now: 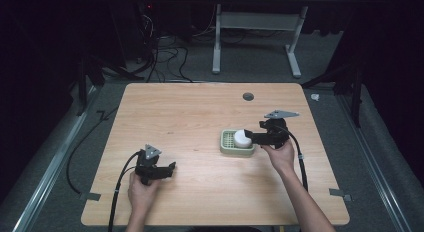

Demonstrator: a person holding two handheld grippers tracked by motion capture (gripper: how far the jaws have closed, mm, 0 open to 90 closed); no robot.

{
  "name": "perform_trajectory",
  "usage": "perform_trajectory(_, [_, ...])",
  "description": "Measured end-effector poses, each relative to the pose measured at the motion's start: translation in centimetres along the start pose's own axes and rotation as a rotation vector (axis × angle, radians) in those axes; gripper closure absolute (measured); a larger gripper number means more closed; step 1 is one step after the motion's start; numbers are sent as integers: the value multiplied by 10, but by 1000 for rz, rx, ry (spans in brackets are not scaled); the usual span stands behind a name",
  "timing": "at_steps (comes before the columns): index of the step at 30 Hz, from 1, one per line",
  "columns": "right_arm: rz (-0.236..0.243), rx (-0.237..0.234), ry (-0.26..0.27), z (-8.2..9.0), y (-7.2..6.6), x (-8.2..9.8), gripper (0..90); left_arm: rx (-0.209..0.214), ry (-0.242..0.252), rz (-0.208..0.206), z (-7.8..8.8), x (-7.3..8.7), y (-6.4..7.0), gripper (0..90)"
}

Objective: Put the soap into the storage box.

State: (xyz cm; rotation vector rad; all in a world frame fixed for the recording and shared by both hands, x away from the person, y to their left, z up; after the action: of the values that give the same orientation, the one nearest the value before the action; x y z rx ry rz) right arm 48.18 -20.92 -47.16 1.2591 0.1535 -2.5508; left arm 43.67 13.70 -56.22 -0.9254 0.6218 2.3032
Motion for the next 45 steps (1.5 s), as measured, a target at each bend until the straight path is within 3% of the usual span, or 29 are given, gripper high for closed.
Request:
perform_trajectory(17, [-46, 27, 28, 17, 25, 3, 253, 0, -2, 1, 0, 0, 0, 169])
perform_trajectory(45, [-89, 70, 52, 45, 51, 18, 259, 0, -1, -1, 0, 0, 0, 169])
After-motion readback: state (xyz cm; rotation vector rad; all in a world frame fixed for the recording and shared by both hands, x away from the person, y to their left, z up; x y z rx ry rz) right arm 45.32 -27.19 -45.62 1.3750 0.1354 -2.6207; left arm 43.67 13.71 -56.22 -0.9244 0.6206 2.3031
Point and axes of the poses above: each handheld gripper's, and its own axes: z roughly backward along the jaws, x roughly out of its underside, y roughly to its right, the point moved 8 cm from there along -z, roughly forward along the jaws, and after that the axes turned 15 degrees about x, right-handed, at the moved point
